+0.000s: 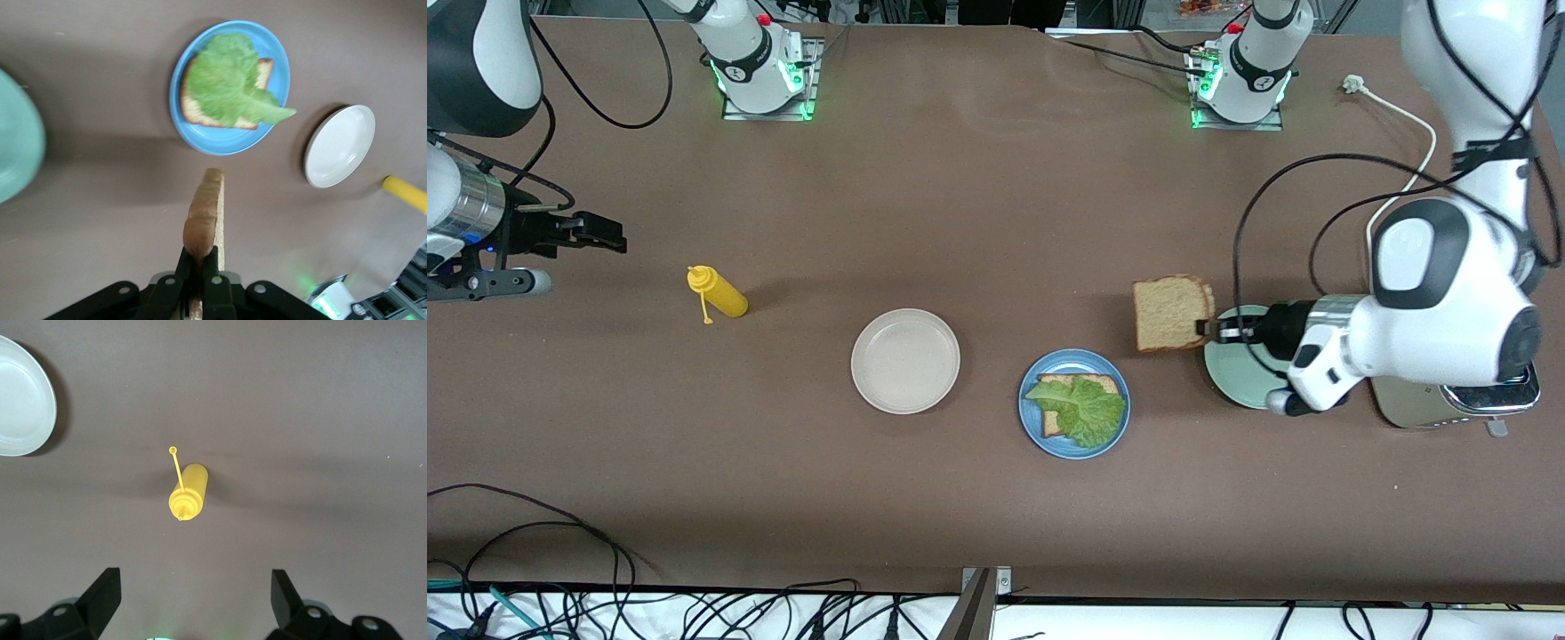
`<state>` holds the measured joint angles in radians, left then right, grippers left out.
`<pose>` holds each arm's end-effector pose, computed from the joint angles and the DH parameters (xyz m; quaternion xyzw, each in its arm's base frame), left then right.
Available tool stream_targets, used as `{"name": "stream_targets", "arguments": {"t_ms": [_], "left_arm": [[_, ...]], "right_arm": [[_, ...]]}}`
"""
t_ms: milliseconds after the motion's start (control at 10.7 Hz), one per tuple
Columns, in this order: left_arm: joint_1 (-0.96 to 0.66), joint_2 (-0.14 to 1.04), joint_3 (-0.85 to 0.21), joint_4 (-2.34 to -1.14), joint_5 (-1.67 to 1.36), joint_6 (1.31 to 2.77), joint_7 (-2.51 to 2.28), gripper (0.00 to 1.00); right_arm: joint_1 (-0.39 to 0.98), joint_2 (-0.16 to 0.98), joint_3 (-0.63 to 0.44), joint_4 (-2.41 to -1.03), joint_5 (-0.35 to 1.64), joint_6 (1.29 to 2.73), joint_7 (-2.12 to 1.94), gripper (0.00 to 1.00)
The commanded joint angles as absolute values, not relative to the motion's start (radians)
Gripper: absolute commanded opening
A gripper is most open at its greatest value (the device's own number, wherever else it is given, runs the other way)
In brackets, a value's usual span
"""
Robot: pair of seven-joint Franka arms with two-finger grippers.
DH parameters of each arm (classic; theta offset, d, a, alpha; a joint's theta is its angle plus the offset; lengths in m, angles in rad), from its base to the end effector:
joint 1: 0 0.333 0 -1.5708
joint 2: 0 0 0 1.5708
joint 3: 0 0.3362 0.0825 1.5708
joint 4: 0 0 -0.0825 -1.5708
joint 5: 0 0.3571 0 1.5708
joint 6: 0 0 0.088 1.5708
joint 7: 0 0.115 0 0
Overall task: Make sandwich in blue plate with both arms
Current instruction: 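Carry the bread slice with the left gripper over the blue plate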
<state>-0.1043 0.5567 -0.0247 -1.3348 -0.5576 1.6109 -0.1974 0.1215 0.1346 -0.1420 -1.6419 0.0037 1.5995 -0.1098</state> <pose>0.6581 -0.1411 0.4226 0.9478 0.0827 -0.1774 0.2517 0.5594 -0.0065 0.5349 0.9951 0.0440 -0.0880 0.0019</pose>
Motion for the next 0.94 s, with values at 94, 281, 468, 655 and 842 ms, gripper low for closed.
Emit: {"name": "stream_targets", "arguments": {"t_ms": [94, 281, 468, 655, 842], "left_arm": [[-0.198, 0.650, -0.008, -1.302, -0.718, 1.794, -0.306, 0.00], [-0.231, 0.701, -0.008, -1.302, -0.797, 1.917, -0.310, 0.00], [-0.258, 0.733, -0.008, -1.301, -0.802, 2.003, -0.310, 0.00], [-0.278, 0.749, -0.008, -1.301, -0.801, 2.055, -0.301, 0.00], [-0.278, 0.761, -0.008, -1.290, -0.801, 2.071, -0.288, 0.00]], "right_arm": [[0.121, 0.144, -0.141, -1.632, 0.000, 1.603, -0.092, 1.00], [0.121, 0.144, -0.141, -1.632, 0.000, 1.605, -0.091, 1.00], [0.121, 0.144, -0.141, -1.632, -0.002, 1.598, -0.092, 1.00], [0.121, 0.144, -0.141, -1.632, -0.003, 1.600, -0.094, 1.00], [0.120, 0.144, -0.141, -1.632, -0.005, 1.598, -0.094, 1.00]]}}
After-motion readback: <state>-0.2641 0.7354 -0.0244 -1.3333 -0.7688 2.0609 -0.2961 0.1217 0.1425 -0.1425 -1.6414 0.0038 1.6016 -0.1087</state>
